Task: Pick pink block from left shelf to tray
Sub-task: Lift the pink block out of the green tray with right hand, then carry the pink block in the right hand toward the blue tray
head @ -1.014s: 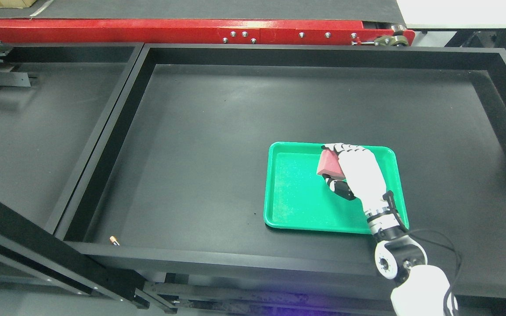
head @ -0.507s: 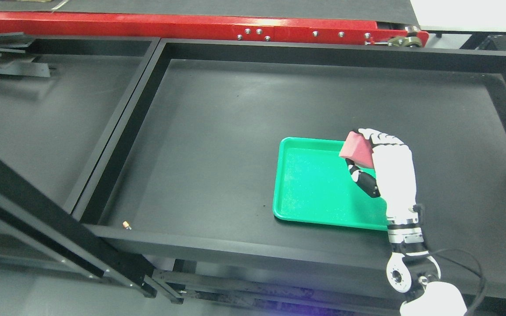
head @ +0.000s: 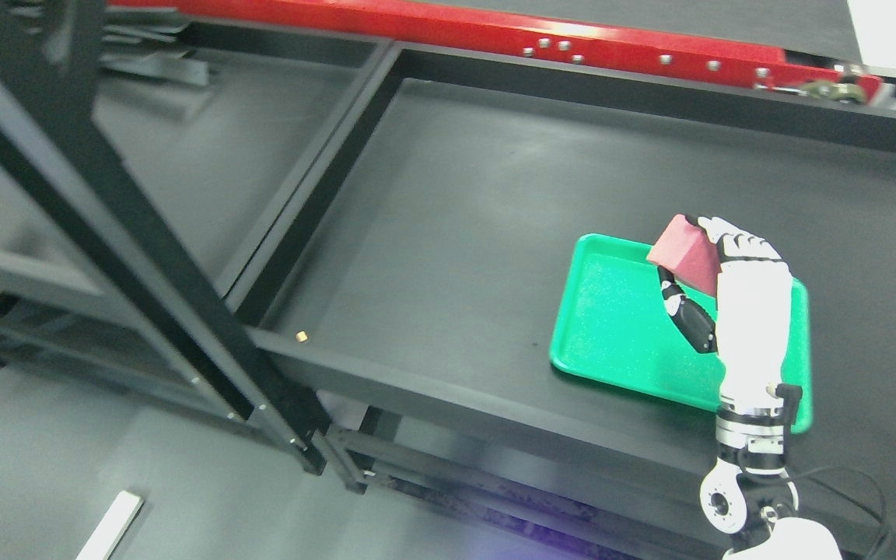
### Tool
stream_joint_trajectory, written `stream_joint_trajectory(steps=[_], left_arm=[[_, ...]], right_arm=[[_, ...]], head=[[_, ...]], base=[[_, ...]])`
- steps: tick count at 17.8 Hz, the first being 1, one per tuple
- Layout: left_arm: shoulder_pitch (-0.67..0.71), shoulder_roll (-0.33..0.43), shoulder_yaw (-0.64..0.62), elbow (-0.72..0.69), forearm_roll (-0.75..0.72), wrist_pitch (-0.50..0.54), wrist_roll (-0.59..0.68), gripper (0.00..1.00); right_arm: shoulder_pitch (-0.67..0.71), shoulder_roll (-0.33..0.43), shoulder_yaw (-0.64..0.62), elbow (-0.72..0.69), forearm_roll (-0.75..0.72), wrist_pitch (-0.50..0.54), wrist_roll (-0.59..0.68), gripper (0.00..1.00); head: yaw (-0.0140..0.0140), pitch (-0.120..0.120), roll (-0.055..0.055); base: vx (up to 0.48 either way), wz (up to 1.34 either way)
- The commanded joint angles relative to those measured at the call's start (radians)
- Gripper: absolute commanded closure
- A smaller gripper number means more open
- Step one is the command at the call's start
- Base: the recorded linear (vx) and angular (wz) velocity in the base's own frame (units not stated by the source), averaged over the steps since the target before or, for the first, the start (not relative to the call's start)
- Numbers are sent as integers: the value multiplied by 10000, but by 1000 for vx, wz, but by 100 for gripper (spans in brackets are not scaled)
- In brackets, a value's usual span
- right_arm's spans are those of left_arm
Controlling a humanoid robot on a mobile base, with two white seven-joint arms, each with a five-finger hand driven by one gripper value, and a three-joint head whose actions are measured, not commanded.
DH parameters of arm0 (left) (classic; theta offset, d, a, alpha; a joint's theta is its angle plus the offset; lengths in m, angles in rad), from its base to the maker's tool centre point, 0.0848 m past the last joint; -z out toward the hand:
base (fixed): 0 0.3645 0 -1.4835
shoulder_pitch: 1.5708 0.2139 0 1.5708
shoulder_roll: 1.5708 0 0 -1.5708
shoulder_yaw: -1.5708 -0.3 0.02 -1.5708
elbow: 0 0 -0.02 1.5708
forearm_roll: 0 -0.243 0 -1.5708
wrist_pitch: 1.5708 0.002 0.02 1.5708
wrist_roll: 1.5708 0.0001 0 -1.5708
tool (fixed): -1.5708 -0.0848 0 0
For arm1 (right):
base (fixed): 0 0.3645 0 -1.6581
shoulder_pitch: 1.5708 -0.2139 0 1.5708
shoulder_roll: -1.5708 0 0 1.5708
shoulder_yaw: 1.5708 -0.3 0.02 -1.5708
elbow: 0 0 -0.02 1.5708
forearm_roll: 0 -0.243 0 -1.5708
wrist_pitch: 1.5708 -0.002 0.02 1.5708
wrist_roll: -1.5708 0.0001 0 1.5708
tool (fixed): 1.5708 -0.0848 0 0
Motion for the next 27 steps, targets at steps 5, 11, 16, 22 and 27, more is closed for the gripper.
stream_joint_trajectory(steps=[5,11,16,22,27], left_arm=[[-292,175,0,-175,0,-4,8,0],[-292,175,0,-175,0,-4,8,0],[-292,175,0,-175,0,-4,8,0],[-292,175,0,-175,0,-4,8,0],[-307,175,0,-175,0,-4,8,0]], right_arm=[[317,-175,112,-377,-68,-31,-383,98],[379,-175,143,-377,-68,-77,-383,98],[425,-175,158,-377,-68,-77,-383,98],[425,-175,189,-377,-68,-93,-353,98],[425,-175,219,-362,-68,-93,-322,98]], head=[[0,0,0],[0,0,0],[0,0,0],[0,1,0],[0,1,0]], base=[[-101,624],[-141,705],[-172,856],[-97,718],[6,452]])
